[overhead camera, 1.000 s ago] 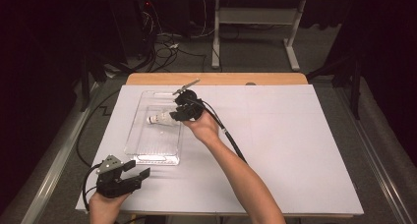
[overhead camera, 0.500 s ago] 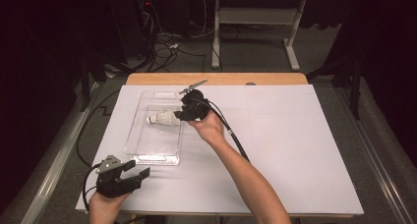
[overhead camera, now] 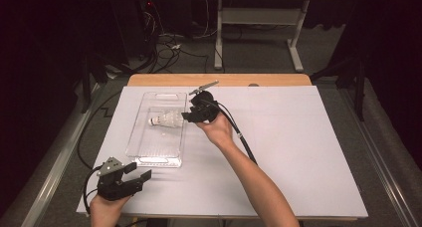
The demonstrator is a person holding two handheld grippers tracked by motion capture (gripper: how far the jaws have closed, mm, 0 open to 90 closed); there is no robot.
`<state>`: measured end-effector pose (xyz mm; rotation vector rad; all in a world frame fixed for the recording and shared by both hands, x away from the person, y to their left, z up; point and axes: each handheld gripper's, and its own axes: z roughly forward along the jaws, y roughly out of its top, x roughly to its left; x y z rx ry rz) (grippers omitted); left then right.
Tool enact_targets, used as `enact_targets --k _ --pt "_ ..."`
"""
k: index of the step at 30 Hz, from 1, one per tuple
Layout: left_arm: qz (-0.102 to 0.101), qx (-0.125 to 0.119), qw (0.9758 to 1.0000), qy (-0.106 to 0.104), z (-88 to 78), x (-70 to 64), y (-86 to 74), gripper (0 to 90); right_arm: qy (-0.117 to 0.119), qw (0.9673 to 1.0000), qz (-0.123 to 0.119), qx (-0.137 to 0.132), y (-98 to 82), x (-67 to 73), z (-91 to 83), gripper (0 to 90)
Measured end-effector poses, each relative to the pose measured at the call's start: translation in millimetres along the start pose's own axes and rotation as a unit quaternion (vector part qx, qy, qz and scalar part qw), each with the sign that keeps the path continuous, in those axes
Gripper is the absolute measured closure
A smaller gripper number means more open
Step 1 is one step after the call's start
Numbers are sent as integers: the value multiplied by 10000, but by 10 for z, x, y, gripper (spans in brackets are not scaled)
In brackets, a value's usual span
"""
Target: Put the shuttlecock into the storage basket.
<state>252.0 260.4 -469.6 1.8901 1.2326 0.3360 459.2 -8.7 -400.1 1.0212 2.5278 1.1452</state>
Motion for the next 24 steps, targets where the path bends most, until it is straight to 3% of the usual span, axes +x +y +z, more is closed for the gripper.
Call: enact_targets --k 24 --pt "-23 9 10000 3 -2 20 0 340 -15 9998 155 -137 -137 -126 -161 537"
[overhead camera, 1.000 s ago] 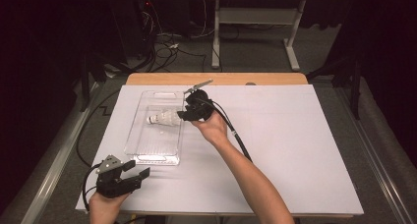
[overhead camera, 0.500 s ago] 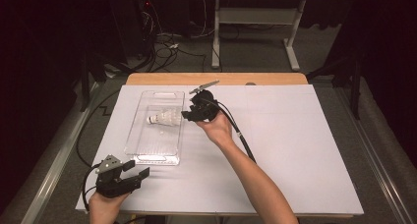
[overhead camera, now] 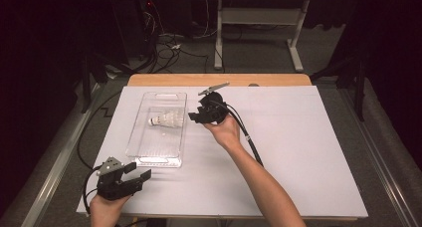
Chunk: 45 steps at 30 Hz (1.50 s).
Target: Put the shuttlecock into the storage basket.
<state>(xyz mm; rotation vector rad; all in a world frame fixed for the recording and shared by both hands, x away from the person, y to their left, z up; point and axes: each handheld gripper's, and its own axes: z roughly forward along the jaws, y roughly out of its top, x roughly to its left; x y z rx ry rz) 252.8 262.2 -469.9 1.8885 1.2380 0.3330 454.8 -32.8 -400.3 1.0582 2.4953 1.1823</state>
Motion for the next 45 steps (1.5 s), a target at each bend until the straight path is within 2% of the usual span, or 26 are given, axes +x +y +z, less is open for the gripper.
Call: enact_targets --k 45 --pt "-21 -12 10000 -5 1 -1 -1 338 -202 9997 144 -30 -223 -227 -256 525"
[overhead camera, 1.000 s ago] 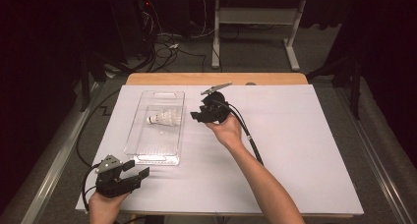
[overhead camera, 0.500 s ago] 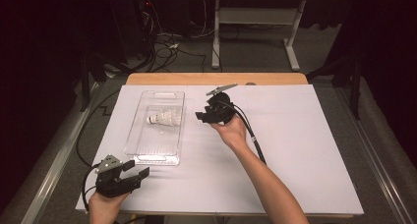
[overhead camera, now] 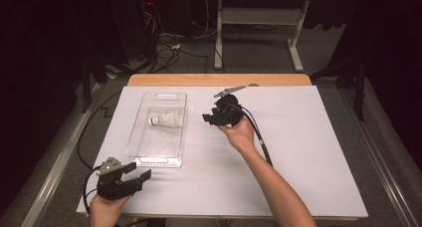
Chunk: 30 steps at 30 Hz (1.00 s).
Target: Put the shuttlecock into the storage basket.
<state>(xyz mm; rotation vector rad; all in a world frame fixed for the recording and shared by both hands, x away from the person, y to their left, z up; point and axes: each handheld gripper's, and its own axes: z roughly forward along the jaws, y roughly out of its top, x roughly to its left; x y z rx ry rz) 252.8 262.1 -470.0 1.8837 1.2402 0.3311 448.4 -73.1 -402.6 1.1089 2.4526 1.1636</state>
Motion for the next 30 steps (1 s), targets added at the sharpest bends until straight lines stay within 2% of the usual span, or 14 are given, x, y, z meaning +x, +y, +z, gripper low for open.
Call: enact_targets --k 30 --pt "-26 -1 10000 -14 -3 8 -1 337 -63 9999 159 25 -228 -135 -81 523"
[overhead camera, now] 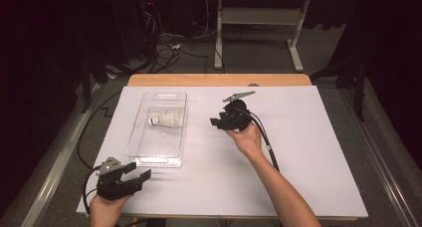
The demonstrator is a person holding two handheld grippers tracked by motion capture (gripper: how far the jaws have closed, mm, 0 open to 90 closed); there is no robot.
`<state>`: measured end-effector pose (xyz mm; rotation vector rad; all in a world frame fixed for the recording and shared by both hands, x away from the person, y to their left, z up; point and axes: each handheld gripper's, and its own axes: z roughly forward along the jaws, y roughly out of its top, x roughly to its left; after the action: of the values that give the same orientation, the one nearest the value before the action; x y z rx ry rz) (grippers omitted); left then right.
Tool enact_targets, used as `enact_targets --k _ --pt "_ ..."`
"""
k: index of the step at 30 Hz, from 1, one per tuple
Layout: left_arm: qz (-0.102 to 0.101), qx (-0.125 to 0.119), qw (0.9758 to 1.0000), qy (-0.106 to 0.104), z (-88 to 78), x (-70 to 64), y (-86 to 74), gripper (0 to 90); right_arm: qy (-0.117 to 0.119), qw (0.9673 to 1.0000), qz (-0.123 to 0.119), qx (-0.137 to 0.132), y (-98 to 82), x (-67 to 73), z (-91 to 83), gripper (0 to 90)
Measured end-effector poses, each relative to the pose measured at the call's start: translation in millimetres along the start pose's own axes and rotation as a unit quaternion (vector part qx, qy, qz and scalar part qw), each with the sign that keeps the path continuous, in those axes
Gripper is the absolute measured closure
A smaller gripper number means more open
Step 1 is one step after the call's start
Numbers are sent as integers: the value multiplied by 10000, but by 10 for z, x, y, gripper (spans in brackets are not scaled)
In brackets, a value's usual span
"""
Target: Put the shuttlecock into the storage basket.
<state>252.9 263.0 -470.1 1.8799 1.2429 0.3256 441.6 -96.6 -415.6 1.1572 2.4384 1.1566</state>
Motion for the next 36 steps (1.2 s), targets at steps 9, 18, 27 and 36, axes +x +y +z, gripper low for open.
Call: enact_targets --k 9,18,27,36 --pt "-17 -12 10000 4 -1 5 -2 336 -9 10000 38 -26 -48 -36 -44 522" --pt "-21 -11 10000 -4 -2 6 -1 337 -25 10000 62 -14 -111 -75 -78 522" --pt "-16 -18 10000 4 -3 2 -3 336 -66 9999 109 -31 -170 -131 -137 516" --pt "-19 -17 10000 -5 -4 1 -3 335 -83 9999 93 -70 -224 -152 -181 512"
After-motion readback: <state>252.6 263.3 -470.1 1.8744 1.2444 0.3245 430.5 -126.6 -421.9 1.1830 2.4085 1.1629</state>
